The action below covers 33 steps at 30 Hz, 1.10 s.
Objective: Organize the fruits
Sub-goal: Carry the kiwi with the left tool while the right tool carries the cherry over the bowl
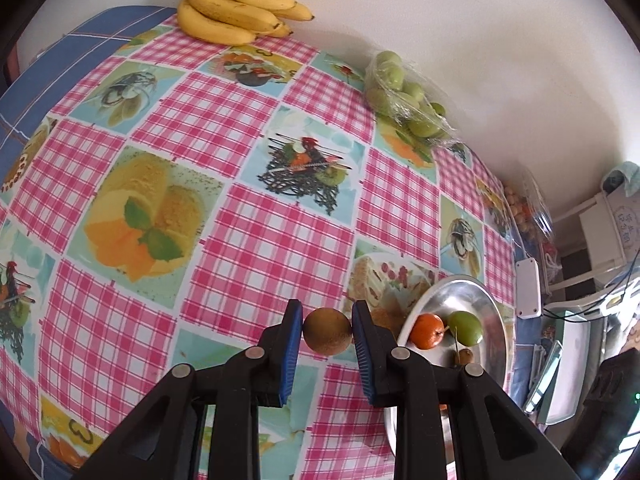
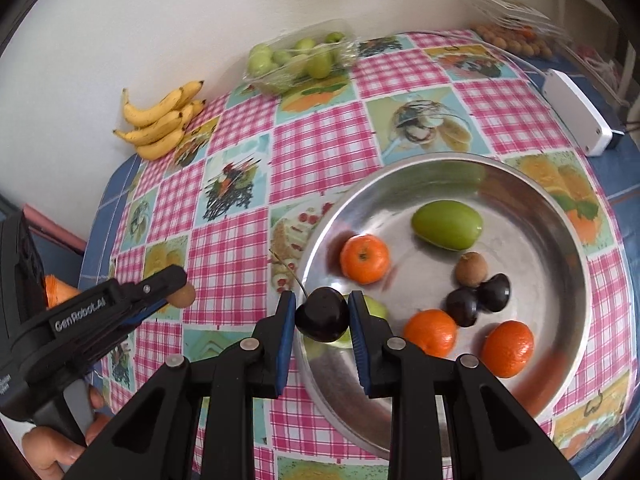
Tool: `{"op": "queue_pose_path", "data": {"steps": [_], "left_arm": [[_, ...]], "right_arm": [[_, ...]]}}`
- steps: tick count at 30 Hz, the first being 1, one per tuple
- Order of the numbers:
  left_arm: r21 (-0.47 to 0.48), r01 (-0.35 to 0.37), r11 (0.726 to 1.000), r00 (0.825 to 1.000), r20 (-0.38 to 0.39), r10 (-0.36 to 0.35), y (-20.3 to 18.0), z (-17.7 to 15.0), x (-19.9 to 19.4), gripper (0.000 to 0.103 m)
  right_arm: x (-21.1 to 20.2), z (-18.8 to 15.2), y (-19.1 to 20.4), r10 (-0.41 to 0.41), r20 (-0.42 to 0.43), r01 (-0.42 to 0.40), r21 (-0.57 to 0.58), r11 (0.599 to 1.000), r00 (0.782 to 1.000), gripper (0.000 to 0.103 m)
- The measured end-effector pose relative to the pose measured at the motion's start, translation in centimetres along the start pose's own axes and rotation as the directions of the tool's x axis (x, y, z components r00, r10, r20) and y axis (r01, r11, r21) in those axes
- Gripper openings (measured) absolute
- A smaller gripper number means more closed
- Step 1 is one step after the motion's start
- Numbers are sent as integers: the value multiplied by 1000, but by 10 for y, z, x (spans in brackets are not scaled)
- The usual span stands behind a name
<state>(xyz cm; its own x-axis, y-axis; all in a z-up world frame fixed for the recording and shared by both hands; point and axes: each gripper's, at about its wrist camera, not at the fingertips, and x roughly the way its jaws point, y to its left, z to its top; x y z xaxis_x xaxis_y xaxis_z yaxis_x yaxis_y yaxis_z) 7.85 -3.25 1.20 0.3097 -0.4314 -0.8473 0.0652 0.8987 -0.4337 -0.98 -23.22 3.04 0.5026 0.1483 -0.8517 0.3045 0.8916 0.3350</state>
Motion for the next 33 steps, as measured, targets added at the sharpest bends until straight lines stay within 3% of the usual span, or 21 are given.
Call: {"op": "queue_pose_path", "data": {"steps": [11, 19, 33], "left_arm": [[145, 28, 989, 999, -47, -21, -53, -29, 11, 27], [241, 54, 969, 995, -94, -32, -83, -51, 18, 27], [324, 72, 943, 983, -184, -12, -104, -73, 39, 27]], "right_arm": [[-13, 2, -64, -100, 8, 98, 140, 985, 995, 28], [-23, -1, -99, -122, 15, 115, 229, 966, 992, 28], [-15, -2, -98, -131, -18, 132, 210, 969, 991, 28]]}}
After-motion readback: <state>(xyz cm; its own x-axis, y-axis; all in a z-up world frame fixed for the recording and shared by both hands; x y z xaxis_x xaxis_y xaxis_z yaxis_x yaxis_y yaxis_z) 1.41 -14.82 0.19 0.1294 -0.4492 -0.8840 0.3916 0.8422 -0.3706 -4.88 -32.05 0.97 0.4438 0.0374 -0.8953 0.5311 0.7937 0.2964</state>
